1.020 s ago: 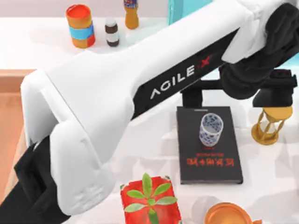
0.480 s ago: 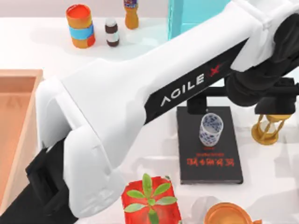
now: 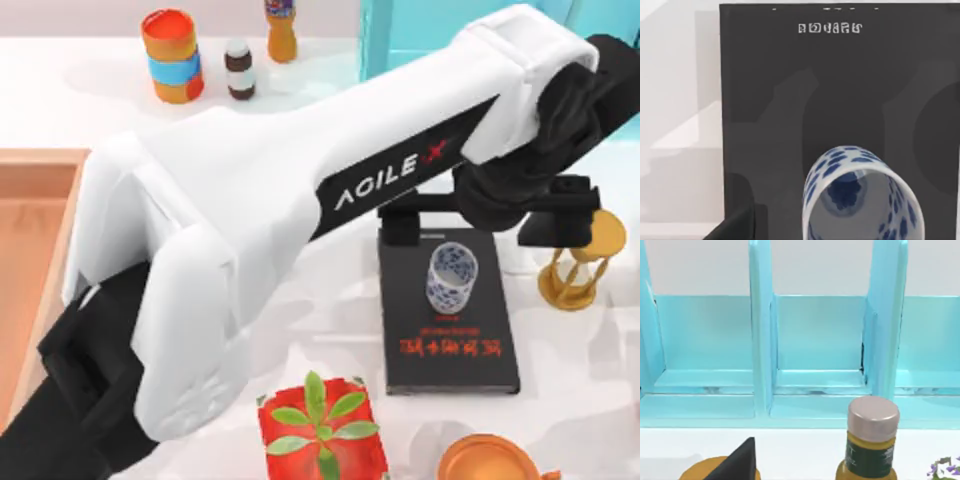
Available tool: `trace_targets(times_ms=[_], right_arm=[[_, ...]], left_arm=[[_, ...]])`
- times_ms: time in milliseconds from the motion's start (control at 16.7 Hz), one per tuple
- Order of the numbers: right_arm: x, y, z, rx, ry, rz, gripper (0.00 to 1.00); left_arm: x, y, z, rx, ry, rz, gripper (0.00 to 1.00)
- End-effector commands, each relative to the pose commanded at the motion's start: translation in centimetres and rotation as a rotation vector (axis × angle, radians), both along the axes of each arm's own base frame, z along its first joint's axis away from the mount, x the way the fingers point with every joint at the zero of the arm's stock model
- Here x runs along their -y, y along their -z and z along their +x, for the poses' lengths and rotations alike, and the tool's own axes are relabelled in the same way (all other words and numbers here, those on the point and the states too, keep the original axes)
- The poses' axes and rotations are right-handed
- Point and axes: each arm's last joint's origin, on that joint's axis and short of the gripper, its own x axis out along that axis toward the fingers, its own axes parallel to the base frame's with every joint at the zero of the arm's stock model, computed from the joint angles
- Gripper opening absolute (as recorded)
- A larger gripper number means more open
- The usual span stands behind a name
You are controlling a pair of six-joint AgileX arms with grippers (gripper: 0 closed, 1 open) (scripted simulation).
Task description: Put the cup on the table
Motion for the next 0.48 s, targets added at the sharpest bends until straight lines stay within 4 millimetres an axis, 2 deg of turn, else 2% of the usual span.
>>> trace_targets(times_ms=[300,480], right_arm=[[0.0,0.0,0.0,0.0,0.0,0.0,1.0],[0.0,0.0,0.0,0.0,0.0,0.0,1.0]], left_arm=[[0.9,4.4,-0.5,0.001,0.001,0.003,1.0],[1.0,4.9,-0.7,0.002,-0.001,0.001,1.0]])
